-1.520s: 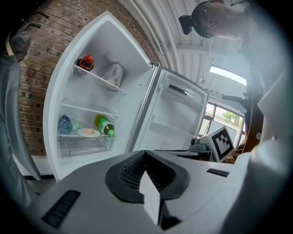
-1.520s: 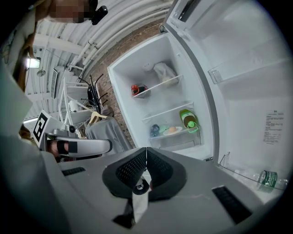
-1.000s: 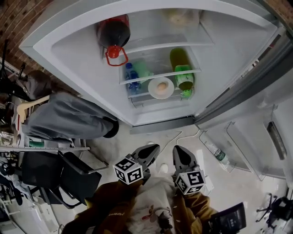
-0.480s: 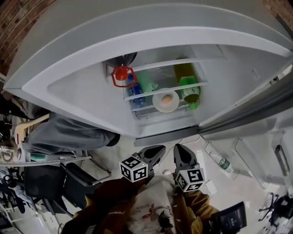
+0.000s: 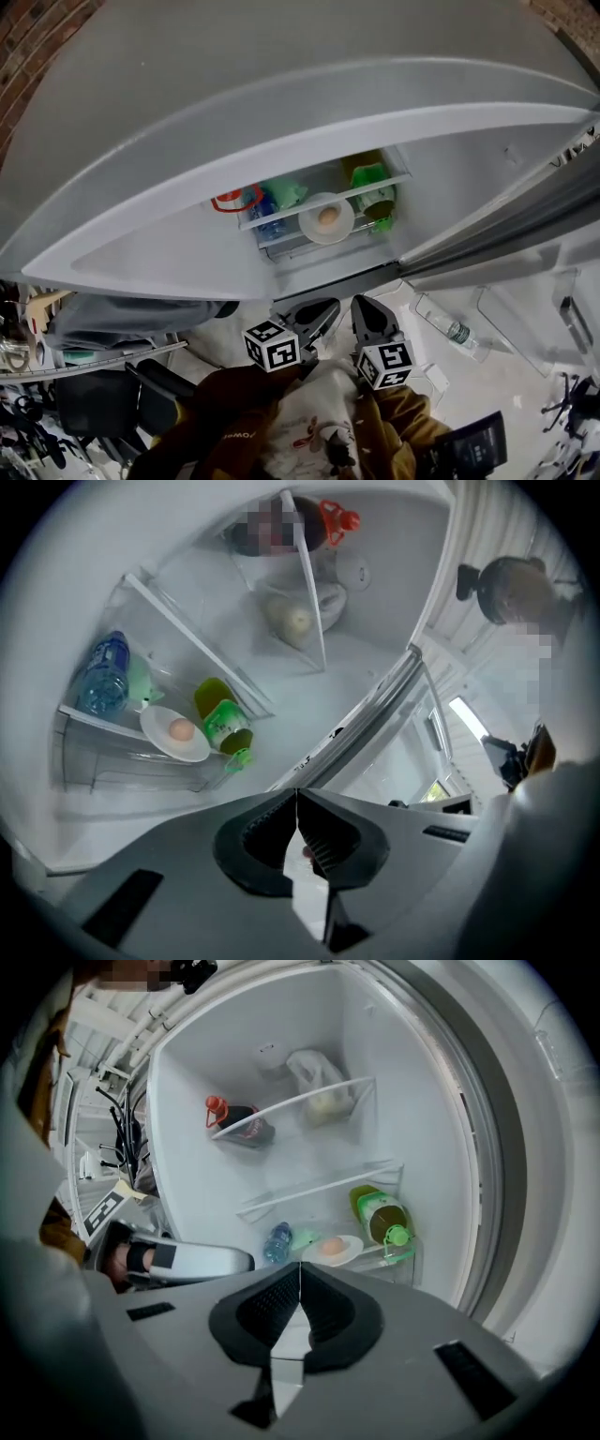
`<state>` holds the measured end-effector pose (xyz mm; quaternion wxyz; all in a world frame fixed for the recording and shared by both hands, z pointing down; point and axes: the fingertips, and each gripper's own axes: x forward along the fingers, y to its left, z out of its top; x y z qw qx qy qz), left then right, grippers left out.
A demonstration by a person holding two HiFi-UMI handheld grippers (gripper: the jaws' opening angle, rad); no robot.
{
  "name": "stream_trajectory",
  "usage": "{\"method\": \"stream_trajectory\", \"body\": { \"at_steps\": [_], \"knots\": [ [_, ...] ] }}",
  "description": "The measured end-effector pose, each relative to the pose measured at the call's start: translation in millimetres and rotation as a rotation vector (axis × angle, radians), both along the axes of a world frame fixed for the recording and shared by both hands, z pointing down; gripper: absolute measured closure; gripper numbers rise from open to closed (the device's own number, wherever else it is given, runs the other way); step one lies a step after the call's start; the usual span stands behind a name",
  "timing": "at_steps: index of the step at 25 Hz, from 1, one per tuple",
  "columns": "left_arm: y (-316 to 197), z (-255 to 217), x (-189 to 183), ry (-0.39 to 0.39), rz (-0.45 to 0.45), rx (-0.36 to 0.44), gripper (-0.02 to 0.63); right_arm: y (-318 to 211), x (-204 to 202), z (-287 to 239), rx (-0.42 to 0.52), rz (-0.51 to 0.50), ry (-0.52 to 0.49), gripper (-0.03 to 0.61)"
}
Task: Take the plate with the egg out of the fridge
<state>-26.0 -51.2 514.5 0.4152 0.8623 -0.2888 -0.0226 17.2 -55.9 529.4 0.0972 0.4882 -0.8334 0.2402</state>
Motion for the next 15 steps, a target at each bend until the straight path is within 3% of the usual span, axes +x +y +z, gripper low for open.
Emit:
{"method": "stream_trajectory", "body": {
  "at_steps": [7, 13, 15],
  "knots": [
    [-11.1, -6.2, 19.8, 0.052, 0.015, -0.007, 0.603, -15.5, 12.3, 11.5, -0.022, -0.031, 0.003, 0.572],
    [-24.4, 11.9, 18.6, 0.092, -0.046, -0.107, 0.601, -25.7, 15.1, 10.8, -0.006, -0.029, 0.001, 0.572],
    [-28.4, 16.8, 19.1, 0.111, -0.062, -0.137, 0.573, -27.6, 16.4, 10.9, -0.009, -0.028, -0.005, 0.571]
  ]
}}
